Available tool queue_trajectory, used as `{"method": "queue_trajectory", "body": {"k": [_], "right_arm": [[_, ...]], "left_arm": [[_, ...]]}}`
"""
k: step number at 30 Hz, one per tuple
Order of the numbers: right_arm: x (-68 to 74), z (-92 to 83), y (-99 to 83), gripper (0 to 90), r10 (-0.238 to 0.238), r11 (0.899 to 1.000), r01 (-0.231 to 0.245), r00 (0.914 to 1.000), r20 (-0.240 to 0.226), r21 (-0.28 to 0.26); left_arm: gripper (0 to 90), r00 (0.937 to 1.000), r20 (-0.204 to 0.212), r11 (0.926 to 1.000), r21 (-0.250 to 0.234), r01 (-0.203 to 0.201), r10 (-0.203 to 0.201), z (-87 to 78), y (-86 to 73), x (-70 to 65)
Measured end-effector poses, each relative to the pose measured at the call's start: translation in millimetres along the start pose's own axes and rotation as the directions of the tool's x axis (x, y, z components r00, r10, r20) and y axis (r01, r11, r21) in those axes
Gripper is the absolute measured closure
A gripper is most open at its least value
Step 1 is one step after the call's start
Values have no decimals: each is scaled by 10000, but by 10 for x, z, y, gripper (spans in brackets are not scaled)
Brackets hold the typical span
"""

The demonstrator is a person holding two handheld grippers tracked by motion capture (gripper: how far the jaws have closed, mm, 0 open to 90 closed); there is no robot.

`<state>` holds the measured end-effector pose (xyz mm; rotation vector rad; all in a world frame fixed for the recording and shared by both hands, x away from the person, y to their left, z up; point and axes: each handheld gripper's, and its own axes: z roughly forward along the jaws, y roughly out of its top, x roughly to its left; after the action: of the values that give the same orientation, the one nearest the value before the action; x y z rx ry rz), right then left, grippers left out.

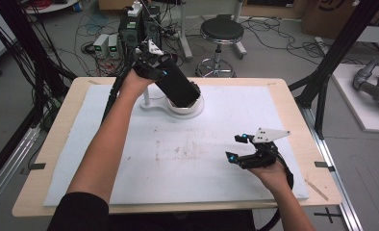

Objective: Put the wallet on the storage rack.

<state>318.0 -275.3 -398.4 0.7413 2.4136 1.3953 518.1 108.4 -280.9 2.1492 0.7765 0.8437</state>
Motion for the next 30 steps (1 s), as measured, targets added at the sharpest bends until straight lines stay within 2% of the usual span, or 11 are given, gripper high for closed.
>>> {"method": "queue_trajectory", "body": {"k": [5,12,19,20,21,22,23,25,27,30], "right_arm": [[-7,10,-6,261,44,10000,-44,10000,-27,45],[14,7,2,261,33,10000,-33,10000,-40,11],[15,5,19,260,45,10000,-45,10000,47,-64],[11,5,18,261,20,10000,-20,10000,61,-69],[11,5,18,261,20,10000,-20,10000,61,-69],[5,-2,15,259,64,9999,-63,9999,152,-82],[-1,-5,10,259,53,9999,-51,9998,202,-108],[-10,-17,-2,258,166,9998,-162,9994,314,-129],[-18,-22,-7,257,191,9997,-186,9992,342,-155],[-33,-45,-14,257,282,9993,-270,9986,447,-271]], "left_arm": [[404,9999,140,9999,-106,84,-82,-18,2,17],[397,9997,204,9988,-475,126,-117,-196,43,22],[380,9967,804,9935,-1120,193,-103,-481,29,-96],[374,9946,1035,9915,-1289,202,-69,-553,-13,-138],[365,9946,1035,9915,-1289,202,-69,-553,-13,-138],[358,9919,1238,9876,-1492,480,-295,-617,-101,-183],[346,9919,1238,9876,-1492,480,-295,-617,-101,-183],[339,9871,1480,9842,-1555,847,-615,-676,-273,-262],[334,9857,1552,9834,-1575,905,-659,-702,-332,-281],[325,9783,1866,9777,-1710,1223,-897,-810,-560,-346]]}}
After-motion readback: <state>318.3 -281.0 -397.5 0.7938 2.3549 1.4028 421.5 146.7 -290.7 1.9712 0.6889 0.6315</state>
